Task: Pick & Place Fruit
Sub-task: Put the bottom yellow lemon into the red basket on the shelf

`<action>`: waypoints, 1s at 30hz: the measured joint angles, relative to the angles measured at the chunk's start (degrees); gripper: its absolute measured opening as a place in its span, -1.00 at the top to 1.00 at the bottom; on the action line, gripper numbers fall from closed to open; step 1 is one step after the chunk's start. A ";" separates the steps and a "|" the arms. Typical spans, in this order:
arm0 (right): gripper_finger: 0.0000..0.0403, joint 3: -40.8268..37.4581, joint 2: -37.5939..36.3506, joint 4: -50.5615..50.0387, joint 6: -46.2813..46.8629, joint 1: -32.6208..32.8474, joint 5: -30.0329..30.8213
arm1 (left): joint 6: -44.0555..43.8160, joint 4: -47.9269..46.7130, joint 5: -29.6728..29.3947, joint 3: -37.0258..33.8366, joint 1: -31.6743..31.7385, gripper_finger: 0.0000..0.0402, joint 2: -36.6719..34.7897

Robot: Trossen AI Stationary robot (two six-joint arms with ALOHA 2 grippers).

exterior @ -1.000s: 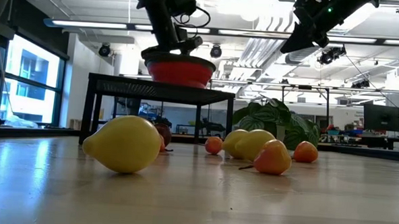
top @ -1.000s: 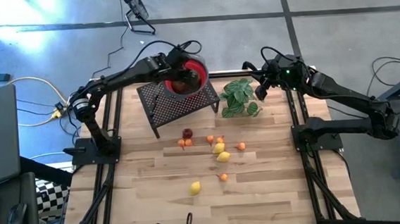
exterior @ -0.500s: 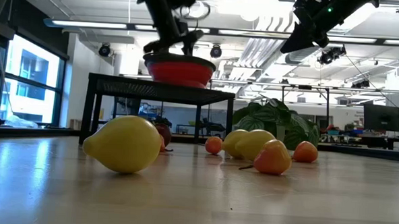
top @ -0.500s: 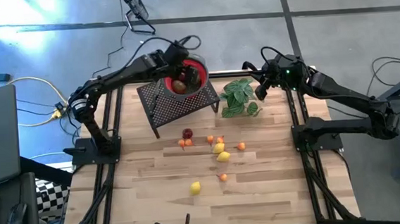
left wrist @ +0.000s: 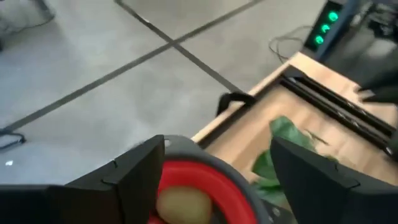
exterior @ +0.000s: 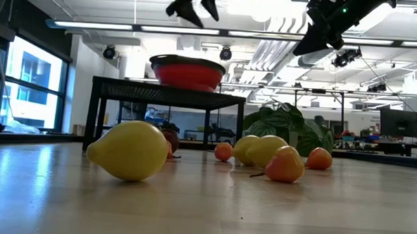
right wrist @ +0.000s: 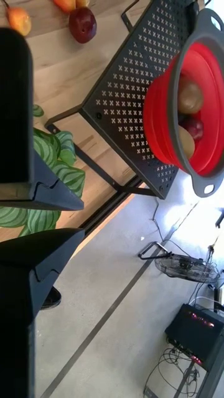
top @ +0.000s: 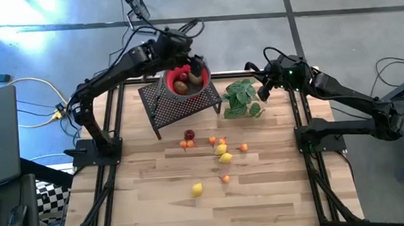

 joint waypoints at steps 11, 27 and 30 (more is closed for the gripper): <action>0.75 0.00 0.00 0.02 -0.02 -0.02 0.00 | -1.74 -9.85 -0.74 0.49 -10.26 0.06 0.02; 0.75 0.00 0.00 0.04 -0.02 -0.01 -1.69 | -14.85 -25.70 4.94 0.49 -23.32 0.15 0.04; 0.75 0.00 0.00 0.04 0.00 -0.02 -1.69 | -17.49 -25.70 5.58 0.49 -25.14 0.15 0.04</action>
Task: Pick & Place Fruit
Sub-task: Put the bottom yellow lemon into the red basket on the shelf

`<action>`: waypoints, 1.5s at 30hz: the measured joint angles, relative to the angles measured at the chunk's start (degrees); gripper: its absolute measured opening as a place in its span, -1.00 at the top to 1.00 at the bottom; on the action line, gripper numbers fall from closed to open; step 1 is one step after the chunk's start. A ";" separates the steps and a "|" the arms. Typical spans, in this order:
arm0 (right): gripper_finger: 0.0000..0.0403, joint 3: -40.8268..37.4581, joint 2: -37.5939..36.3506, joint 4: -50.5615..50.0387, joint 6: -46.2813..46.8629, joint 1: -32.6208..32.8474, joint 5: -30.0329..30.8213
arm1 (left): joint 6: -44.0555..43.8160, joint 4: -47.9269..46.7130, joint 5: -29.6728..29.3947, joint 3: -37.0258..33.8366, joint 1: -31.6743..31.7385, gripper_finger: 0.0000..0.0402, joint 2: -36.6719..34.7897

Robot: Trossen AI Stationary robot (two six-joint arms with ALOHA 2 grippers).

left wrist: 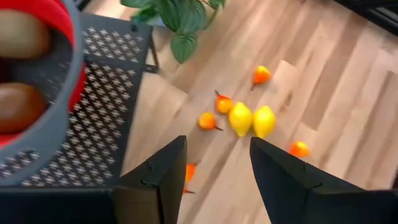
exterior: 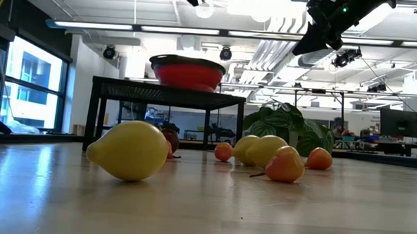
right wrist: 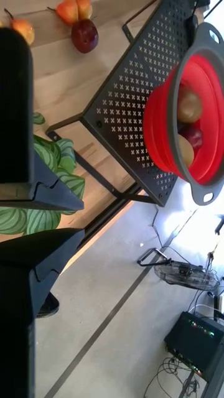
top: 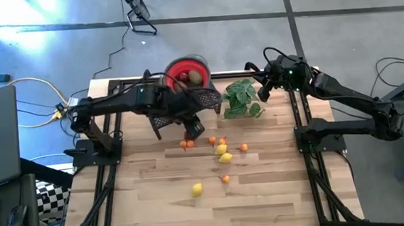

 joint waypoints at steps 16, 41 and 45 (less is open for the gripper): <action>0.75 0.00 0.00 0.00 0.02 0.01 -7.98 | -22.45 0.02 0.46 0.00 -11.78 0.15 0.02; 0.75 0.00 0.02 -0.02 1.69 0.02 -10.20 | -43.26 0.07 0.94 -0.02 -29.27 0.15 5.85; 0.75 0.00 0.02 -0.04 1.69 0.02 -10.23 | -40.16 0.06 1.20 -0.04 -29.31 0.15 9.01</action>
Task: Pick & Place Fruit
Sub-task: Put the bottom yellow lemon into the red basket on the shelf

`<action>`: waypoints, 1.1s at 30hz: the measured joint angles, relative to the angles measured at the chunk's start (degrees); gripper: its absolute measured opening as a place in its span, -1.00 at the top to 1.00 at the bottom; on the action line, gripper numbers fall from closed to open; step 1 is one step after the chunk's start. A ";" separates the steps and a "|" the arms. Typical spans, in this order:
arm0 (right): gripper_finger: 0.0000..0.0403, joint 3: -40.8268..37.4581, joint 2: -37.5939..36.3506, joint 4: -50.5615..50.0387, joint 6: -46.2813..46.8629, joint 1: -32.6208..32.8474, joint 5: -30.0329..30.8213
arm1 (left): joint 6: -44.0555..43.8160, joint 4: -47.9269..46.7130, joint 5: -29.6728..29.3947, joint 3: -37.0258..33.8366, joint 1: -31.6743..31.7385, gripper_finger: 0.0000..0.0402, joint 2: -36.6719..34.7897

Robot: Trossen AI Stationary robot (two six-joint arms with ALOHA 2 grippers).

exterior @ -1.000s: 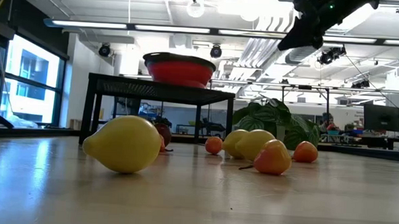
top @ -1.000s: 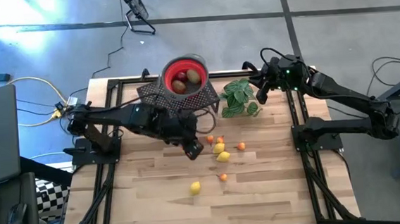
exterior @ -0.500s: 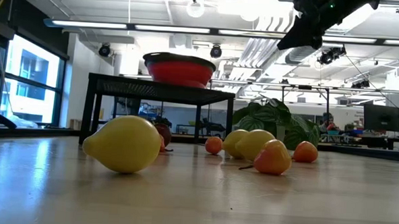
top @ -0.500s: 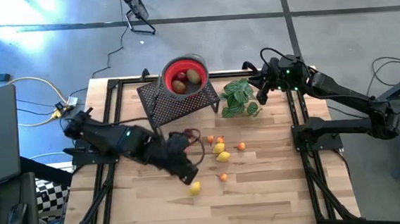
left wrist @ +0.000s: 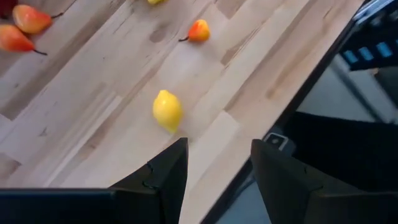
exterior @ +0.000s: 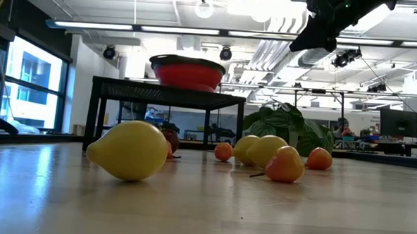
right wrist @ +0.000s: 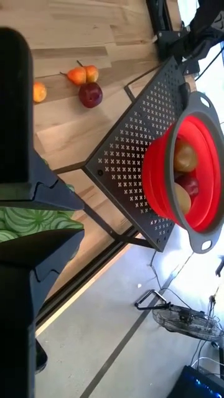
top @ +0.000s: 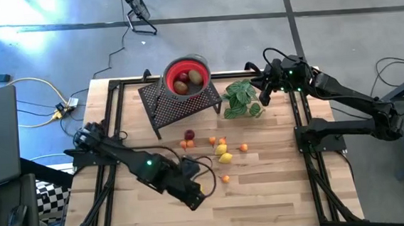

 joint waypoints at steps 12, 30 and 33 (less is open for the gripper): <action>0.75 0.00 0.00 -2.54 0.02 0.00 -0.04 | -0.50 -1.46 0.13 0.00 0.15 0.14 7.77; 0.75 0.00 0.00 -3.15 0.04 0.00 -0.07 | 4.16 0.55 10.77 -2.88 5.20 -0.44 14.90; 0.75 0.00 0.00 -3.43 0.04 -0.01 -0.07 | 6.65 1.98 10.74 -3.86 6.04 -0.44 15.38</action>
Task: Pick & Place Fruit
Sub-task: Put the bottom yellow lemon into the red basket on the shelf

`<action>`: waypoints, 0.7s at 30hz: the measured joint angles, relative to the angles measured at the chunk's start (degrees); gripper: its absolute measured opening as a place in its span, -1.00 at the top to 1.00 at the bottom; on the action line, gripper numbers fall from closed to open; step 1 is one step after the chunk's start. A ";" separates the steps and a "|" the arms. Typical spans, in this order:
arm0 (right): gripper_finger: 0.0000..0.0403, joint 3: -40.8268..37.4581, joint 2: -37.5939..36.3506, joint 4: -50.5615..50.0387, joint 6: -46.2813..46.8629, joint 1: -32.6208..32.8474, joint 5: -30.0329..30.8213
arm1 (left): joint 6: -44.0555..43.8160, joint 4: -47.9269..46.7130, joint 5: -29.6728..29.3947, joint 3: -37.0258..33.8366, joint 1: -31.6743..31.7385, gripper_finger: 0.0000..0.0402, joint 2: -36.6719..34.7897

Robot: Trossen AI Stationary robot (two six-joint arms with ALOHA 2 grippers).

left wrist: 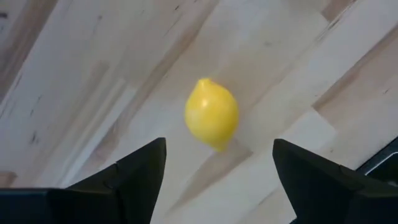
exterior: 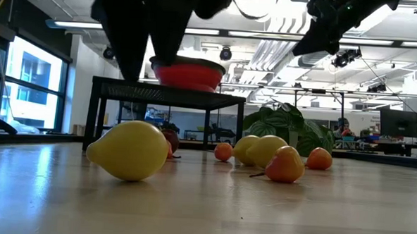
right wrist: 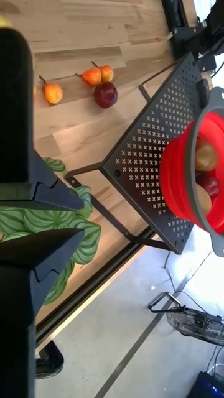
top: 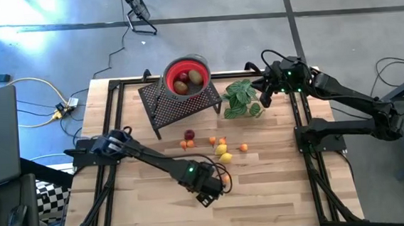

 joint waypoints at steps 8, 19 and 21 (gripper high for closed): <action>0.75 0.00 0.00 -0.65 -0.09 -0.01 0.00 | 1.62 4.70 4.20 -4.46 0.43 -0.44 0.23; 0.75 0.00 0.00 -0.84 -0.21 0.01 0.00 | 1.51 7.88 4.04 -8.10 0.46 -0.44 0.20; 0.75 0.00 0.00 -0.86 -0.21 -0.01 0.01 | 1.49 8.36 4.04 -8.73 0.43 -0.44 0.20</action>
